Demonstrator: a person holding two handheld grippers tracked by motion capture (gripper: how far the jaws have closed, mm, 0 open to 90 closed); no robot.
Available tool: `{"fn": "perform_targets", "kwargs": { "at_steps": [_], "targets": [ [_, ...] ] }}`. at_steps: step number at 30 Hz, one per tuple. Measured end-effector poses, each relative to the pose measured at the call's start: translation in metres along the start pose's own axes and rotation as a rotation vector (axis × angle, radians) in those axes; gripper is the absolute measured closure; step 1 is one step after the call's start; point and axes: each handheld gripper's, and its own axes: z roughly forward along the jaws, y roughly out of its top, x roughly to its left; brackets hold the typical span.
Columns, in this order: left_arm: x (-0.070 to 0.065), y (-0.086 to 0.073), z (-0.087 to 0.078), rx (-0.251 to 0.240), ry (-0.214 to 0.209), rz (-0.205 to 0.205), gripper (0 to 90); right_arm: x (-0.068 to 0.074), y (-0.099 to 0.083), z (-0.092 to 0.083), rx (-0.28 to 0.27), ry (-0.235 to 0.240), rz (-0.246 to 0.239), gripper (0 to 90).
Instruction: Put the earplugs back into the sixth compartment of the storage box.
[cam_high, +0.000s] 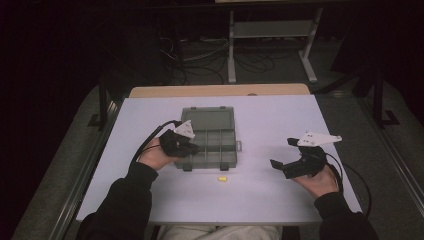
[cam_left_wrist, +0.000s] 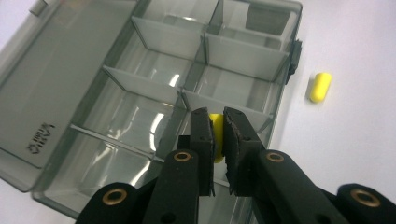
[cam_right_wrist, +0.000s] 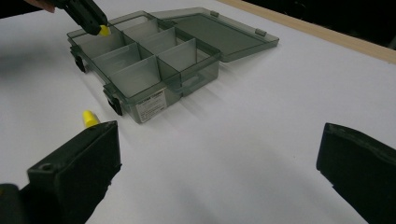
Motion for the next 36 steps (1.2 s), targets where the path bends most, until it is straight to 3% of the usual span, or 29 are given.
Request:
{"fn": "perform_targets", "kwargs": {
  "at_steps": [7, 10, 13, 17, 24, 29, 36],
  "targets": [
    [-0.003, -0.008, 0.012, 0.027, -0.021, -0.009, 82.4, 0.000, 0.000, 0.000, 0.003, 0.001, 0.000, 0.0],
    [-0.001, -0.009, 0.012, 0.029, -0.051, -0.033, 80.0, 0.000, 0.000, 0.000, 0.003, -0.002, -0.002, 0.0],
    [0.000, -0.008, 0.009, 0.014, -0.056, -0.046, 71.7, 0.000, 0.000, 0.000, 0.004, -0.003, -0.004, 0.0],
    [-0.002, -0.007, 0.002, -0.011, -0.031, -0.048, 60.5, 0.000, 0.000, 0.000, 0.004, -0.004, -0.002, 0.0],
    [-0.009, 0.004, -0.014, -0.075, -0.045, -0.032, 50.6, -0.001, 0.000, -0.001, -0.004, -0.007, 0.002, 0.0],
    [-0.016, 0.018, -0.021, -0.088, -0.054, 0.007, 44.8, -0.002, 0.000, -0.002, -0.011, -0.012, 0.009, 0.0],
    [-0.025, 0.028, -0.025, -0.119, -0.096, 0.016, 30.6, -0.002, 0.000, -0.002, -0.012, -0.012, 0.008, 0.0]
  ]
}}
